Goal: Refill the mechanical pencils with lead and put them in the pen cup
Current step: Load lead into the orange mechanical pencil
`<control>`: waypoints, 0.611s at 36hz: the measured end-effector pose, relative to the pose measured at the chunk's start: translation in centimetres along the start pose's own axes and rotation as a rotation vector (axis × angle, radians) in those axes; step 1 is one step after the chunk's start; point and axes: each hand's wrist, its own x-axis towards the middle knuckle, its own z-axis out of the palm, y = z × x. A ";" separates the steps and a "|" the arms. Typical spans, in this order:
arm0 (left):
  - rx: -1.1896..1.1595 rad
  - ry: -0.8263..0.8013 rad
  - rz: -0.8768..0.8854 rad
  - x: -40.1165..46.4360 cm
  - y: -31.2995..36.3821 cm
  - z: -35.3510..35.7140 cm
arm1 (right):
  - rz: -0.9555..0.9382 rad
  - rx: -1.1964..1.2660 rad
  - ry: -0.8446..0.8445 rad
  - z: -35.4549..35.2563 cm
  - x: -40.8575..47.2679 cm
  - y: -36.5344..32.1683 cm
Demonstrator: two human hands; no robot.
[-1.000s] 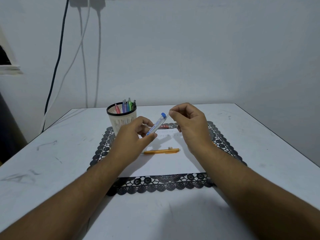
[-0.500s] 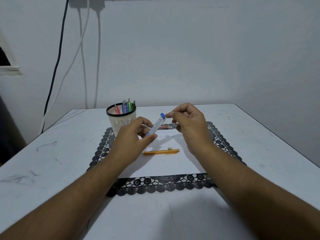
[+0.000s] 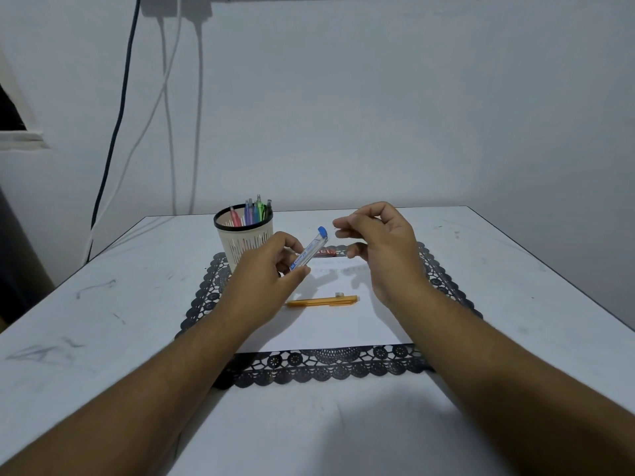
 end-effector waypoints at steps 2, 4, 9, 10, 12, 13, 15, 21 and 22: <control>-0.002 -0.007 -0.003 0.0 -0.2 0.0 | 0.041 0.067 0.030 -0.1 0.2 0.1; -0.006 -0.008 -0.008 0.1 -0.2 0.0 | 0.076 0.102 0.044 -0.3 0.5 0.3; 0.018 0.011 0.012 0.1 -0.3 0.1 | 0.071 -0.043 -0.039 -0.7 0.8 0.8; 0.024 0.011 0.016 0.2 -0.3 0.1 | 0.041 -0.121 -0.068 -0.8 0.9 0.9; 0.035 0.010 0.022 0.1 -0.3 0.1 | -0.017 -0.282 -0.107 -0.9 0.8 1.2; 0.036 0.010 0.025 0.1 -0.3 0.1 | -0.031 -0.335 -0.114 -1.0 0.8 1.5; 0.033 0.008 0.032 0.1 -0.4 0.0 | -0.037 -0.385 -0.118 -0.9 0.9 1.9; -0.027 -0.028 0.030 0.1 -0.4 0.1 | -0.010 -0.340 -0.183 -0.7 1.1 2.4; -0.055 -0.034 0.017 0.1 -0.4 0.2 | -0.009 -0.330 -0.190 -0.7 1.1 2.4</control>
